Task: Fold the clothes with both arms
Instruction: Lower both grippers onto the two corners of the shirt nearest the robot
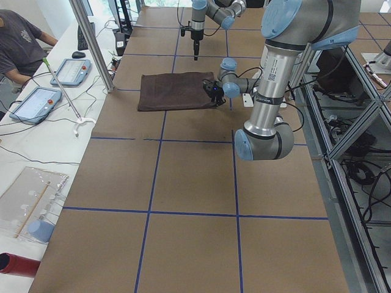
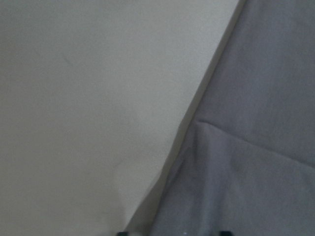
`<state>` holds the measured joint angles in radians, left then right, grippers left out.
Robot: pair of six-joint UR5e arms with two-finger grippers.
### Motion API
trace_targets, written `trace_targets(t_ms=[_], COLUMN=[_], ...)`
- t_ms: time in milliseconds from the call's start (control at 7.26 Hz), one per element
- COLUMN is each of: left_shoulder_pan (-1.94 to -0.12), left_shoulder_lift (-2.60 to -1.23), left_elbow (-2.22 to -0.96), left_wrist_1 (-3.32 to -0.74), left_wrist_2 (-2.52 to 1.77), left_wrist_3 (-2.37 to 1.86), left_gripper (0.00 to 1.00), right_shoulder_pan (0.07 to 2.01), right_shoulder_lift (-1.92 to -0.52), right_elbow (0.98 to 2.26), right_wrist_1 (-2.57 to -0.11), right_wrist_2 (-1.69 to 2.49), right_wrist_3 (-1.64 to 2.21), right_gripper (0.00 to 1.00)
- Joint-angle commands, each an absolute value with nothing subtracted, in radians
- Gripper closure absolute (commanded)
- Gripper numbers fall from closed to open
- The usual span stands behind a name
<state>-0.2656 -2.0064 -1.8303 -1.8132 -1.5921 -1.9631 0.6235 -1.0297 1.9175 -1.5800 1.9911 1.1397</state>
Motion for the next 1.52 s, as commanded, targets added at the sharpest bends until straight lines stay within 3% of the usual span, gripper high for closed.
trace_targets(t_ms=[0, 138, 276, 551, 1378], left_shoulder_pan=[-0.265, -0.262, -0.261, -0.267, -0.290], left_shoulder_lift=[-2.006, -2.005, -2.000, -2.000, -1.999], left_elbow=[-1.832, -1.833, -1.838, -1.864, -1.879], left_wrist_1=[-1.813, -1.813, -1.812, -1.807, -1.805], left_wrist_2=[-1.595, -1.594, -1.591, -1.600, -1.600], left_wrist_3=[-1.956, -1.956, -1.956, -1.820, -1.773], left_gripper=[0.67, 0.87, 1.00, 1.00, 1.00], right_shoulder_pan=[0.624, 0.624, 0.624, 0.617, 0.405], right_shoulder_lift=[-1.031, -1.031, -1.037, -1.042, -1.104], right_elbow=[1.917, 1.917, 1.917, 1.919, 1.870], right_wrist_1=[-1.580, -1.580, -1.580, -1.578, -1.433], right_wrist_2=[1.993, 1.994, 1.997, 1.997, 1.786], right_wrist_3=[1.140, 1.140, 1.141, 1.257, 2.078], right_gripper=[0.00, 0.00, 0.00, 0.00, 0.00])
